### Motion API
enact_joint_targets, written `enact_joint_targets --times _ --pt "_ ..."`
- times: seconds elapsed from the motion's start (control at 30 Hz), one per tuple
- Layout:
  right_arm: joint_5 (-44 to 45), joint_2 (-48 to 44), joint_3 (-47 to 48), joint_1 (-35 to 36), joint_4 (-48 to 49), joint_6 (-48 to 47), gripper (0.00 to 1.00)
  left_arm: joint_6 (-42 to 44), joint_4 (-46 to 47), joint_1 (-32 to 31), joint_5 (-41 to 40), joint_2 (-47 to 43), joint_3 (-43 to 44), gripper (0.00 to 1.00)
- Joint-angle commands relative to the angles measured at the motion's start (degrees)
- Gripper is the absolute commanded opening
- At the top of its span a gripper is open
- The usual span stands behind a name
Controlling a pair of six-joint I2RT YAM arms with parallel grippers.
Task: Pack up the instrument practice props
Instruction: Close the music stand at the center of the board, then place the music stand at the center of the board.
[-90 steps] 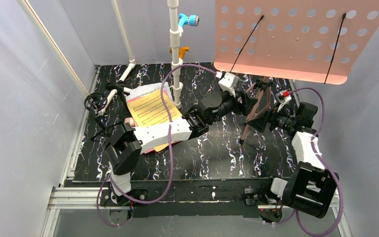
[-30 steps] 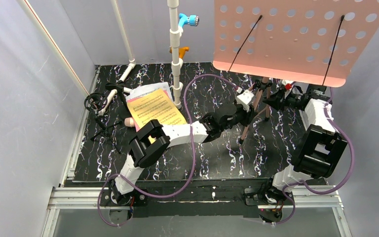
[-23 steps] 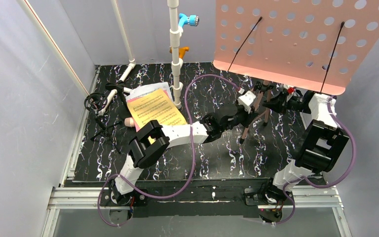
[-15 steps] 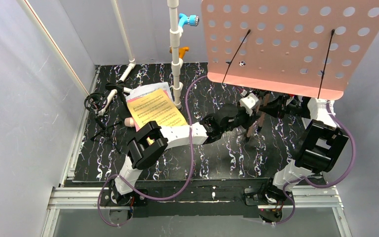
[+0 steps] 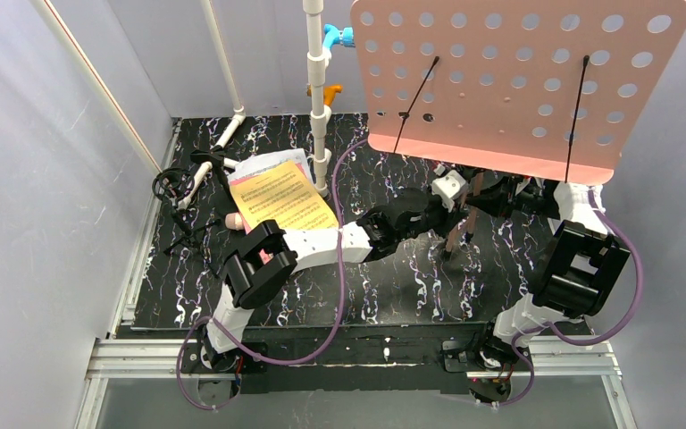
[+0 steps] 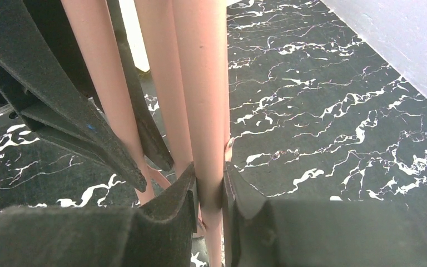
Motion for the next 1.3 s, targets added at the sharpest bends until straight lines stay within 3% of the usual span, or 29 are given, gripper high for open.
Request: enact_joint_targets --times 0.0,0.13,0.37,0.57,1.03,1.13,1.2,1.27 --pt "-3.0 0.5 -1.8 0.1 -8.0 5.0 0.01 0.0 5.8 1.2 -3.8 -6.9 0.9 0.00" --pt "-2.0 0.7 -2.5 -0.5 -8.0 5.3 0.01 -1.6 6.0 1.3 -3.3 -6.9 0.4 0.00" --pt "-1.9 0.8 -4.2 -0.6 -8.0 5.8 0.01 -5.1 8.9 1.2 -2.4 -7.4 -2.3 0.23" --pt "-1.6 1.0 -5.2 -1.3 -7.9 5.5 0.01 -5.4 10.3 0.4 -4.0 -8.9 -5.3 0.51" --pt "-0.9 0.5 -7.1 -1.8 -7.9 4.3 0.01 -3.0 17.7 -2.1 -7.0 -10.7 -13.1 0.76" --pt "-1.0 0.5 -7.2 -1.8 -8.0 4.2 0.01 -2.3 20.0 -3.0 -9.1 -11.5 -15.0 0.85" --pt "-0.9 0.4 -7.3 -1.8 -8.0 4.2 0.01 -3.0 22.0 -3.3 -10.5 -12.2 -17.0 0.96" --pt "-0.8 0.3 -7.3 -1.8 -8.0 4.2 0.01 -4.1 24.9 -3.3 -11.9 -13.0 -19.5 0.98"
